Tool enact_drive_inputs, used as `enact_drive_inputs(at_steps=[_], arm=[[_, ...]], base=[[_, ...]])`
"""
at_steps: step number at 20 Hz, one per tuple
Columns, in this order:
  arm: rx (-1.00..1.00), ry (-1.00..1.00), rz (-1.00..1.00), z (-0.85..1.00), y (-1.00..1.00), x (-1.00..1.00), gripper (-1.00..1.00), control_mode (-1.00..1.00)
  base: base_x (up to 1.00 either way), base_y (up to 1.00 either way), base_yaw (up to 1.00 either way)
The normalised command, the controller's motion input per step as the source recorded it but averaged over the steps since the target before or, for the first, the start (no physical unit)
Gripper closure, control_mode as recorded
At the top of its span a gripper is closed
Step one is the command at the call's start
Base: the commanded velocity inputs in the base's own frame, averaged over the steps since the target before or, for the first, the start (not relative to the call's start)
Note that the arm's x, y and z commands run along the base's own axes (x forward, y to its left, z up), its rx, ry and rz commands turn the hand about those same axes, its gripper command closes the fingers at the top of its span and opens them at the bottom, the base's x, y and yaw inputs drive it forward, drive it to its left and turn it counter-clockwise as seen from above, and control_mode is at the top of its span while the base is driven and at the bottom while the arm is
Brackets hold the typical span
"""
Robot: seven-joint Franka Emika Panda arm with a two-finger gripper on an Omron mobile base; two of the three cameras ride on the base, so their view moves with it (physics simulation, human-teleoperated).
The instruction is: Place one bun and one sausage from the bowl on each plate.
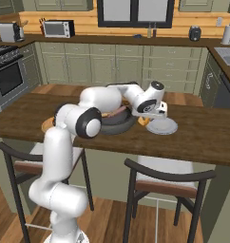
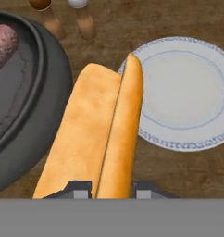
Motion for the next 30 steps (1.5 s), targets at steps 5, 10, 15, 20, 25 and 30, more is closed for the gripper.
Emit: enact_drive_inputs(at_steps=[5,10,15,20,25,30], arm=[[-0.08,-0.04,0.00,-0.39,-0.19,0.35,1.00,-1.00],[0.00,0.00,0.00,0.00,-0.47,0.33,1.00,-1.00],[0.00,0.00,0.00,-0.07,-0.05,0.17,1.00,-1.00],[-0.05,0.00,0.00,-0.31,0.01,0.04,1.00,-1.00],[-0.04,0.00,0.00,-0.14,0.04,0.13,1.00,-1.00],[0.00,0.00,0.00,0.00,0.01,0.30,1.00,-1.00]], base=[[0.00,0.00,0.00],[0.00,0.00,0.00],[0.00,0.00,0.00],[0.00,0.00,0.00],[0.00,0.00,0.00],[0.00,0.00,0.00]])
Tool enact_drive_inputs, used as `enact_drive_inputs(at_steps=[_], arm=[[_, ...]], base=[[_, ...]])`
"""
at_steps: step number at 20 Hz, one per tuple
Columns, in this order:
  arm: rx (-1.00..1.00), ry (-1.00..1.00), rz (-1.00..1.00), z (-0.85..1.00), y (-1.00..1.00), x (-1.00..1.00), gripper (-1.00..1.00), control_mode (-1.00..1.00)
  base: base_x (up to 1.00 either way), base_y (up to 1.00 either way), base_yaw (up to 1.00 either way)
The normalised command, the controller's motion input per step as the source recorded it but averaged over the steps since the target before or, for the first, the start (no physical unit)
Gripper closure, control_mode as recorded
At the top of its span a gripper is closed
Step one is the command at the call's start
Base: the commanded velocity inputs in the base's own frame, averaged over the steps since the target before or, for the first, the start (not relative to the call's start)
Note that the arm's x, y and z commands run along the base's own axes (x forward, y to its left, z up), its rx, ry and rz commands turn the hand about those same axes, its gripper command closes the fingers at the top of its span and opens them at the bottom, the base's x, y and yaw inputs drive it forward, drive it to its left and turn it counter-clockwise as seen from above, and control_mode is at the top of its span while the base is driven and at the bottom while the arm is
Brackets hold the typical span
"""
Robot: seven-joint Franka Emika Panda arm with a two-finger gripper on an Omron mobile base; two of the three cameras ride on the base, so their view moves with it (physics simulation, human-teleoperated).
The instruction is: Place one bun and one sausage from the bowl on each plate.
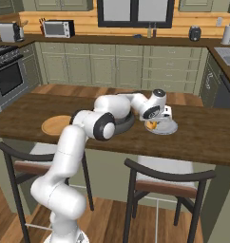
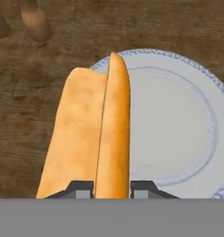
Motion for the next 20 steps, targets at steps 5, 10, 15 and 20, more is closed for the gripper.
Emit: enact_drive_inputs(at_steps=[5,10,15,20], arm=[[0.00,0.00,0.00,-0.02,0.00,0.36,1.00,-1.00],[-0.01,-0.01,0.00,0.00,0.00,0.00,1.00,-1.00],[0.00,0.00,0.00,0.00,0.00,0.00,-1.00,-1.00],[0.00,0.00,0.00,0.00,0.00,0.00,-1.00,-1.00]], base=[[0.00,0.00,0.00],[0.00,0.00,0.00],[0.00,0.00,0.00],[0.00,0.00,0.00]])
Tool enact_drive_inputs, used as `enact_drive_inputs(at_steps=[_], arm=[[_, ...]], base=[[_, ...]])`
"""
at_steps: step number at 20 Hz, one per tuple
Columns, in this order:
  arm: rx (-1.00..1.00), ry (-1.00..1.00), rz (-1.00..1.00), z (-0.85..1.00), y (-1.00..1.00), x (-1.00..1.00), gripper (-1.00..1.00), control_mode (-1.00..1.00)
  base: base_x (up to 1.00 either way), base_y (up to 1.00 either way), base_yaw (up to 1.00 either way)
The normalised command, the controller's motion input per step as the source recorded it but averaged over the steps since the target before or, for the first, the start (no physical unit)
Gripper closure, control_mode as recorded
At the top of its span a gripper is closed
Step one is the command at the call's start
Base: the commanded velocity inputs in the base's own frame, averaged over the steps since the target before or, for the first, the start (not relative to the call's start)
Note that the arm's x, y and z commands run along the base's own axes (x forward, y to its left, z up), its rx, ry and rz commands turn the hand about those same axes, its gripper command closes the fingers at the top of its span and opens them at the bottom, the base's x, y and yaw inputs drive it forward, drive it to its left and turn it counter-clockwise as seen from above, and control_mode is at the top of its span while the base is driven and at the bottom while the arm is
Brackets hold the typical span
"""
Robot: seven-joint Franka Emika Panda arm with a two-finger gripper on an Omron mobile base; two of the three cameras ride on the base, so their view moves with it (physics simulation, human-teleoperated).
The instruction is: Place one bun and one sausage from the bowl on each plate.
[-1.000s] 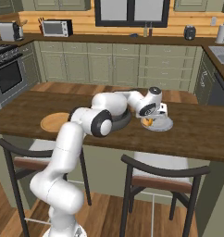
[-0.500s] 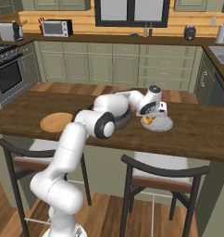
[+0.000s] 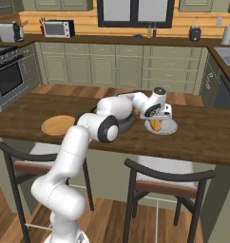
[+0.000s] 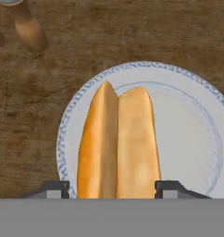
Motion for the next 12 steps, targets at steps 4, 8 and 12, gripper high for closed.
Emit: enact_drive_inputs(at_steps=[4,8,12], arm=[[0.00,0.00,0.00,0.01,0.00,-0.03,-1.00,-1.00],[0.00,0.00,-0.10,0.24,0.23,-0.69,-1.00,-1.00],[-0.02,0.00,-0.19,0.70,0.62,-0.66,-1.00,-1.00]], base=[[0.00,0.00,0.00],[0.00,0.00,0.00],[0.00,0.00,0.00]])
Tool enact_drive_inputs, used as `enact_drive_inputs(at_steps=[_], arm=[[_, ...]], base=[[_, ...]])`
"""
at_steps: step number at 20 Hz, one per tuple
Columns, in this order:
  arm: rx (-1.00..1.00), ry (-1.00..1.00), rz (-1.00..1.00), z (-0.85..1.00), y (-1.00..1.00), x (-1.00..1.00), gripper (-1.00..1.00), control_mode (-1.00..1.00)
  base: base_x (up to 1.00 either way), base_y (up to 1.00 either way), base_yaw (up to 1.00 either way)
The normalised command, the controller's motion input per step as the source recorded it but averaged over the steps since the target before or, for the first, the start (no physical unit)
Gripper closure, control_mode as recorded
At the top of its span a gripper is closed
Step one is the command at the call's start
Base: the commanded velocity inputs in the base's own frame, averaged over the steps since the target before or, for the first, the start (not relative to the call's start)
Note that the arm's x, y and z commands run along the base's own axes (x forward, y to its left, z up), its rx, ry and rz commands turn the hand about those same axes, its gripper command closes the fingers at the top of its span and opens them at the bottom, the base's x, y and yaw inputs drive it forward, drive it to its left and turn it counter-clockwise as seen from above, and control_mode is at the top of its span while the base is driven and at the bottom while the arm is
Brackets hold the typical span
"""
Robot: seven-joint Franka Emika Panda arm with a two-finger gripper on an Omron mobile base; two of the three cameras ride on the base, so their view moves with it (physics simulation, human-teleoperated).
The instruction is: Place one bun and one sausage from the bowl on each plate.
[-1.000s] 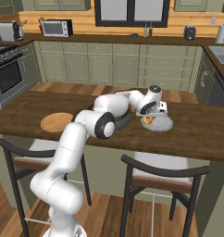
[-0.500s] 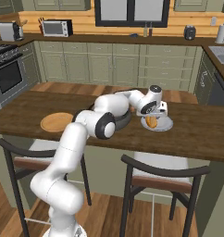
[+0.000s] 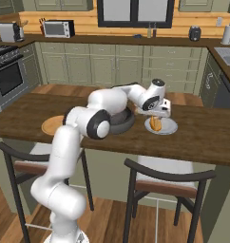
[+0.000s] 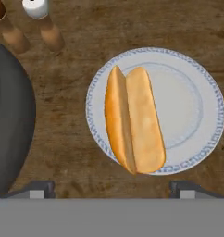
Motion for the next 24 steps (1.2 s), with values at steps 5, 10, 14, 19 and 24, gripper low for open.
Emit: enact_drive_inputs(at_steps=[5,10,14,19,24], arm=[[0.00,0.00,-0.16,0.66,0.66,-0.14,-1.00,-1.00],[0.00,0.01,-0.05,0.32,0.90,0.00,-1.00,-1.00],[0.00,0.04,-0.04,0.25,0.90,0.01,-1.00,-1.00],[0.00,0.08,-0.07,0.12,0.69,0.14,-1.00,-1.00],[0.00,0.08,-0.04,0.00,0.20,0.30,-1.00,-1.00]], base=[[0.00,0.00,0.00],[0.00,0.00,0.00],[0.00,0.00,0.00],[0.00,0.00,0.00],[0.00,0.00,0.00]])
